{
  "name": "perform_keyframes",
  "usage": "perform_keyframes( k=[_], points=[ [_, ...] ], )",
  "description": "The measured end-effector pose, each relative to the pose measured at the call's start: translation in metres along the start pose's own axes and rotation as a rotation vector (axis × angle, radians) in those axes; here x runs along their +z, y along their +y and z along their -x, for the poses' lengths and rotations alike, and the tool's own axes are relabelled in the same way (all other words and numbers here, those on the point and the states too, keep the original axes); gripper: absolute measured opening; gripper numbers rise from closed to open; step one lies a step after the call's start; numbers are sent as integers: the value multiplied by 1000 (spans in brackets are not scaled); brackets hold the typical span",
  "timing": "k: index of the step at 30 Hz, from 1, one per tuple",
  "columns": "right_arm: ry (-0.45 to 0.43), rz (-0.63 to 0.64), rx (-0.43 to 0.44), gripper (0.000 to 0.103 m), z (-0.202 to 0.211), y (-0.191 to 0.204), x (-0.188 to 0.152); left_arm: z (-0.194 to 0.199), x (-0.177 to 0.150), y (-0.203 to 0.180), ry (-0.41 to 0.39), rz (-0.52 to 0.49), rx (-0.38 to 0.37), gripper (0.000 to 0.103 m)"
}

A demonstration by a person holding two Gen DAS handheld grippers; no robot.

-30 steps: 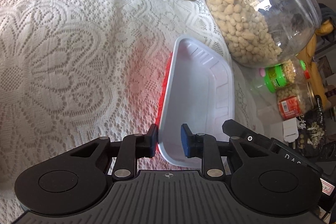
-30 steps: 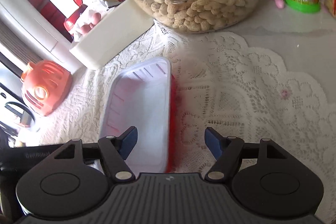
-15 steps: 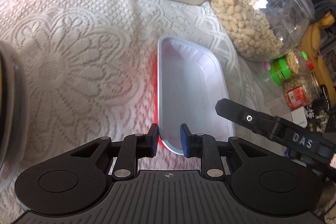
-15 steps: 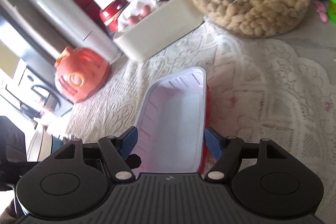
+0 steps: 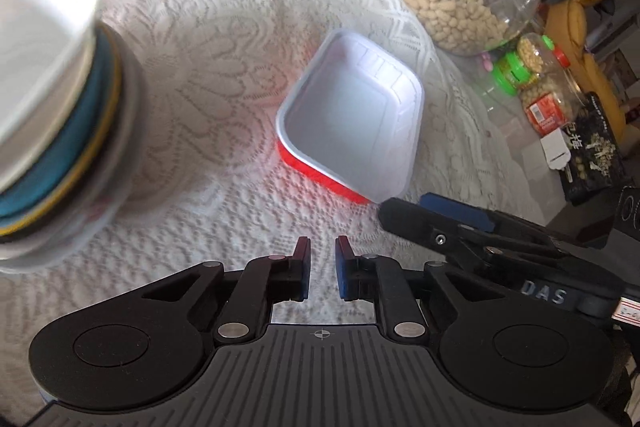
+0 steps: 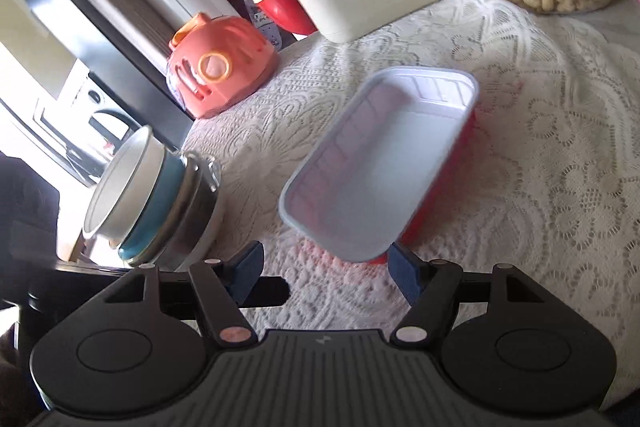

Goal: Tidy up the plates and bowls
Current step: 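Grasp the red foil tray's rim with the left gripper while the right gripper grasps the opposite rim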

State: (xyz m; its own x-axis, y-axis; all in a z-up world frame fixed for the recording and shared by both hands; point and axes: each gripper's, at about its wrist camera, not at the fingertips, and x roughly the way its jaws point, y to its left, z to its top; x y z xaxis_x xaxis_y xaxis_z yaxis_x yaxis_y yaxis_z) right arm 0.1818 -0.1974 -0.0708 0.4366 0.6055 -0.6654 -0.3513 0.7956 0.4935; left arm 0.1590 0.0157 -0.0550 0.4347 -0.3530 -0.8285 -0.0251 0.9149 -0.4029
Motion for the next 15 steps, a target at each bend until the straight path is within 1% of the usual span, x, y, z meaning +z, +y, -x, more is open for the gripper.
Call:
perform_keyframes(
  k=[2, 4, 6, 7, 9, 12, 14, 15],
  points=[
    [-48, 28, -82, 70, 8, 6, -2, 13, 7, 3, -70, -4, 7, 16],
    [-103, 23, -190, 70, 10, 5, 2, 18, 23, 3, -155, -10, 22, 16],
    [-115, -6, -273, 70, 6, -3, 11, 16, 41, -1, -219, -47, 42, 16],
    [-115, -26, -290, 70, 4, -7, 16, 11, 49, -4, -234, -65, 64, 16],
    [-106, -69, -302, 70, -2, -18, 24, -2, 64, -7, -244, -103, 109, 16],
    [-108, -124, -313, 69, -13, -31, 32, -30, 80, -7, -198, -112, 114, 16],
    [-99, -144, -300, 57, -23, -37, 40, -49, 84, -7, -161, -110, 114, 17],
    [-81, -154, -285, 46, -28, -39, 45, -58, 84, -7, -145, -116, 122, 17]
  ],
)
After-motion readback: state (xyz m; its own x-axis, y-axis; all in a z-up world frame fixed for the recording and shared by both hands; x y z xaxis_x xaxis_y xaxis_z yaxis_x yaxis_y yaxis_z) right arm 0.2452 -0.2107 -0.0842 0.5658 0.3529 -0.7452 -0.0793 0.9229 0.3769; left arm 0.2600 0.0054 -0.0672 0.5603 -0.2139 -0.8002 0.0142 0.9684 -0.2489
